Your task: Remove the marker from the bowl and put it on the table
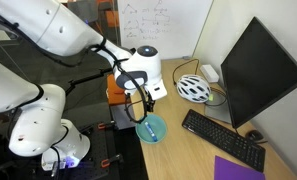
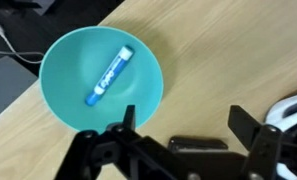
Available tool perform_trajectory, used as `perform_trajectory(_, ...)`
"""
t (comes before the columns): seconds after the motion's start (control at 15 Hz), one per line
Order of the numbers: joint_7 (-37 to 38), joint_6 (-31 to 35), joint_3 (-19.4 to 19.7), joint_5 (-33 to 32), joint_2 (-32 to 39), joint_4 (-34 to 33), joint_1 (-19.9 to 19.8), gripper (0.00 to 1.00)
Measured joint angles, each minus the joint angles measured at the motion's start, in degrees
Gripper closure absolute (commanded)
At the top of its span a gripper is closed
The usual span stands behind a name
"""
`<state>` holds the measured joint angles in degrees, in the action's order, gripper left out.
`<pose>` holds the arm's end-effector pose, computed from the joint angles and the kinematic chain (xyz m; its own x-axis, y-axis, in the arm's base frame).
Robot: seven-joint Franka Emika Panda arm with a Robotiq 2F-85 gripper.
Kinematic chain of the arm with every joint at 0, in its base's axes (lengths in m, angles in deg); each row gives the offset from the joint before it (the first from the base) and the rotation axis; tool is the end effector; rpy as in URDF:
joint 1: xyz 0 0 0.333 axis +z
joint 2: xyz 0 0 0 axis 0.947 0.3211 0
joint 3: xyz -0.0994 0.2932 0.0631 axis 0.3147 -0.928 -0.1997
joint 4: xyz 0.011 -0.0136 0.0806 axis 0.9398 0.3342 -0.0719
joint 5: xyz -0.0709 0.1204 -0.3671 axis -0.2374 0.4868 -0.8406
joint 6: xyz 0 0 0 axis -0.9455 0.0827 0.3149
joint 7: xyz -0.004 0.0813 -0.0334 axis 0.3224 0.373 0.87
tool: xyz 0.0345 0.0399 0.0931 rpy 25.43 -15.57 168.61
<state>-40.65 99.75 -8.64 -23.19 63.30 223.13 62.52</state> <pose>0.4187 0.0249 0.3351 0.7212 -0.6757 0.1528 -0.6621 -0.7372 -0.1350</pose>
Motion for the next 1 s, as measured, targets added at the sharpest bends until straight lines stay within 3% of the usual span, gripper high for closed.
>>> perform_trajectory(0.27,17.48,3.68,0.73,-11.46,7.7,-0.54,-4.29,0.0)
perform_trajectory(0.53,35.99,3.47,2.76,-19.52,10.58,-0.7,-4.01,0.0)
perform_trajectory(0.8,50.9,1.53,4.96,-22.24,12.54,-0.64,-2.1,0.0)
perform_trajectory(1.0,55.67,0.36,6.63,-20.8,15.24,-0.63,0.78,0.01)
